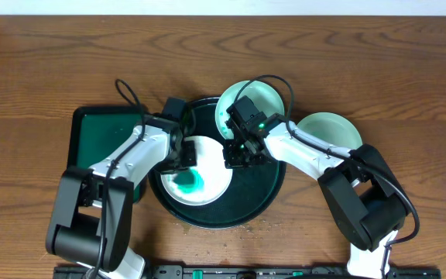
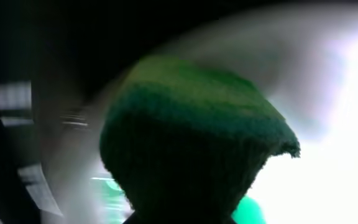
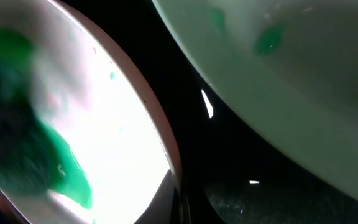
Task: Clean dirty plates on tray and stack at the side
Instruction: 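Scrub the bottom plate with the sponge in the left gripper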
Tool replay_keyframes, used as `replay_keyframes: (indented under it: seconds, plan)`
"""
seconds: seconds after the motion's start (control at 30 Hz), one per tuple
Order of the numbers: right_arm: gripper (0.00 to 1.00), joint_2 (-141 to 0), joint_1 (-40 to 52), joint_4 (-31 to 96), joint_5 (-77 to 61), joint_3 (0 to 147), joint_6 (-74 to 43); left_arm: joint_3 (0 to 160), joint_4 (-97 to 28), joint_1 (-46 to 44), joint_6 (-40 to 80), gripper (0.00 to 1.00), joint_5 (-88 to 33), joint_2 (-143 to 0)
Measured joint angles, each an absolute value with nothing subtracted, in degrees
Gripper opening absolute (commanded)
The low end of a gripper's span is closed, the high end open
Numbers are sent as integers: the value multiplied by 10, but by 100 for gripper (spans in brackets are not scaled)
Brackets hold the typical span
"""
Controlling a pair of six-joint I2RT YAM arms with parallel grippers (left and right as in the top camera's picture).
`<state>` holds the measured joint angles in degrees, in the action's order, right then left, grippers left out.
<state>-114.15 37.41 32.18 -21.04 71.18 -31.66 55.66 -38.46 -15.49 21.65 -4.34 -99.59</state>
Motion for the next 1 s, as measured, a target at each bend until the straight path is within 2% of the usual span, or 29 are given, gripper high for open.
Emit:
replay_keyframes:
  seconds: [0.17, 0.3, 0.4, 0.57, 0.7, 1.0]
  plan:
    - [1, -1141, 374, 322, -210, 712, -317, 558, -392, -156, 269, 7, 26, -996]
    - [1, -1141, 374, 322, -210, 712, -317, 558, -393, -159, 272, 7, 15, -996]
    - [1, -1141, 374, 322, -211, 712, -317, 559, -397, -157, 242, 8, -39, -996]
    - [1, -1141, 374, 322, -212, 712, -317, 559, -429, -171, 190, 7, -203, -1001]
    - [1, -1142, 374, 322, -212, 712, -317, 559, -431, -178, 174, 7, -254, -1004]
    - [1, -1142, 374, 322, -213, 712, -317, 559, -296, -165, 200, 8, -116, -1003]
